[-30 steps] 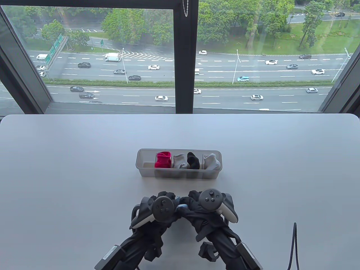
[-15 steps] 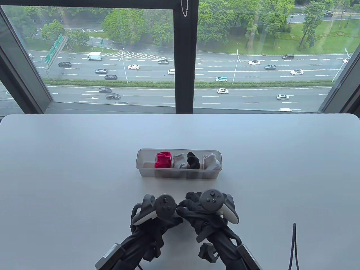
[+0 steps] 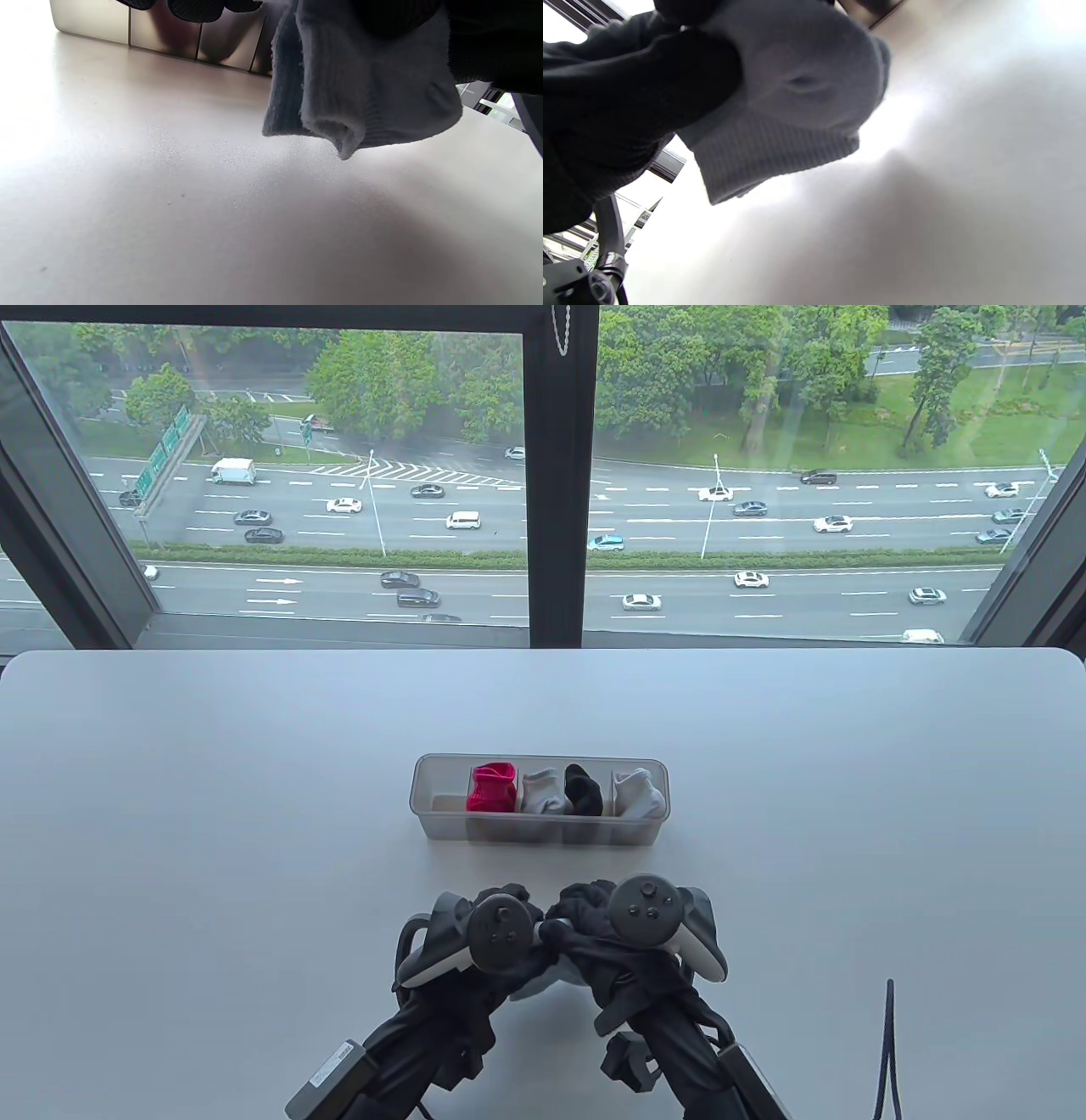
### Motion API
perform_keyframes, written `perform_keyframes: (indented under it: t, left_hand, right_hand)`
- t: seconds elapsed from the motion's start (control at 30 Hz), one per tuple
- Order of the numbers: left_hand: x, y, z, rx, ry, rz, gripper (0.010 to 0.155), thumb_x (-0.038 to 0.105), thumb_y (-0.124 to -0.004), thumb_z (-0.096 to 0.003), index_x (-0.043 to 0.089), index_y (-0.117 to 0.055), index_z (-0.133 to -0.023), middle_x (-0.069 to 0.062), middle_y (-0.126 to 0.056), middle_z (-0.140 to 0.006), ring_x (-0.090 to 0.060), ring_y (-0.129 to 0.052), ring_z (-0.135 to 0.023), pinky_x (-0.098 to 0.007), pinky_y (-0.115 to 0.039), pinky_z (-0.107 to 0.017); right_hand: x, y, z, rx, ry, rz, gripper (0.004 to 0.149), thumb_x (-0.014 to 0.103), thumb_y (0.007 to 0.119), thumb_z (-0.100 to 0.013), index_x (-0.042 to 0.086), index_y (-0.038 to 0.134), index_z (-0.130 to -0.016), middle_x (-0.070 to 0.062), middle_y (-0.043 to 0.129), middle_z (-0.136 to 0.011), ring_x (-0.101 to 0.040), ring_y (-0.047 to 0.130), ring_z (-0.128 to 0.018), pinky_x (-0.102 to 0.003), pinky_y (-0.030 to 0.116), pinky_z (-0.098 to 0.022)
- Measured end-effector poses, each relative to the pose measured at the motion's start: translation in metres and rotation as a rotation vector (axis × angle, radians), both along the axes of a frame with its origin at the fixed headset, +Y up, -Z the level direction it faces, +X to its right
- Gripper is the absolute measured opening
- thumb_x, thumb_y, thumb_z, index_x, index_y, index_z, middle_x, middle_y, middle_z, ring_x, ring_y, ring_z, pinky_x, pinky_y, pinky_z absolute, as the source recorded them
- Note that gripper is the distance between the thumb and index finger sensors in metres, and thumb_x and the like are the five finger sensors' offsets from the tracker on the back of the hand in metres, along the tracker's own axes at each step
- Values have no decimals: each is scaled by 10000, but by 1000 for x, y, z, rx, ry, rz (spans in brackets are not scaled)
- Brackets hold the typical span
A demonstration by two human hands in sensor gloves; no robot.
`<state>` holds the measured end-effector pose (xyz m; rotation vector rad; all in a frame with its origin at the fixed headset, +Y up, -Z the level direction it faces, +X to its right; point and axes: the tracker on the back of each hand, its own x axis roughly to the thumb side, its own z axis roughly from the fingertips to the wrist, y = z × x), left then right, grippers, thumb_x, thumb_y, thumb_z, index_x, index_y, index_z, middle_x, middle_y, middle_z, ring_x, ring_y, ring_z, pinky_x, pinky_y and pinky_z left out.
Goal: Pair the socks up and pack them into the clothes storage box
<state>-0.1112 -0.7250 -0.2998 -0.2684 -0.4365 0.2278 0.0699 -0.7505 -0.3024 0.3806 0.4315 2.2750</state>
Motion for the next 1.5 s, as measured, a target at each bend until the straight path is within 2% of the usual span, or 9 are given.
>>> perform_keyframes:
  t: [0.13,0.3,0.43,0.7,0.93,1.13,1.27,1.4,1.5]
  left_hand:
    - [-1,7,4,125,-15,27,546,348,-717,-549,62,-616,-1004,-217,-756,-968,-411,-874,-792,-618,-709,-645]
    - [-7,5,2,58,-26,57,546,335,-602,-581,38,-537,-1035,-213,-754,-924,-369,-870,-753,-620,-692,-657]
    - [-6,6,5,63,1,24,667,424,-597,-576,98,-324,-1090,-200,-522,-1059,-428,-658,-939,-669,-540,-736]
    - [-13,3,3,104,29,39,518,449,-787,-499,109,-673,-872,-38,-886,-597,-191,-946,-399,-494,-874,-425]
    - [-13,10,12,243,61,56,778,468,-787,-468,134,-416,-1064,-182,-581,-1066,-427,-717,-946,-656,-602,-719]
    - [-10,13,10,230,26,72,583,431,-662,-538,52,-624,-980,-180,-844,-804,-347,-925,-658,-607,-733,-623]
    - [-8,11,10,211,17,37,603,492,-645,-507,72,-656,-940,-136,-865,-685,-310,-917,-551,-606,-741,-594]
    - [-6,9,7,113,30,-47,787,554,-724,-487,133,-382,-1058,-146,-653,-952,-364,-750,-840,-676,-578,-719]
    - [-7,13,11,237,50,22,704,461,-788,-483,139,-462,-1016,-175,-614,-1020,-401,-742,-900,-670,-585,-721]
  right_hand:
    - [-1,1,-1,-46,-48,-110,529,436,630,-609,146,601,-1051,-223,416,-1185,-566,309,-1048,-726,291,-713]
    - [1,13,-3,70,-45,-103,474,365,698,-613,283,539,-1052,-64,807,-955,-296,774,-934,-668,445,-755]
    - [-2,14,-1,49,-71,-174,467,359,657,-632,213,514,-1052,-73,816,-900,-280,794,-879,-648,456,-762]
    - [-15,20,3,112,59,-72,581,391,736,-590,307,454,-1090,-46,609,-1128,-325,641,-1048,-639,463,-772]
    - [-13,19,0,146,-11,-54,477,369,617,-616,147,560,-1035,-87,852,-858,-231,895,-743,-588,563,-750]
    - [-7,17,-2,62,94,-163,626,417,699,-594,288,389,-1122,-123,545,-1169,-408,599,-1045,-678,444,-742]
    - [-6,18,-2,136,3,-110,514,393,703,-580,232,577,-1052,-103,824,-939,-243,862,-832,-600,535,-759]
    - [-5,15,0,110,-24,-157,507,392,655,-606,119,591,-1028,-96,866,-829,-230,894,-724,-598,549,-746]
    - [-2,11,-2,68,-50,-188,497,405,616,-631,116,582,-1033,-81,859,-849,-231,886,-757,-615,543,-741]
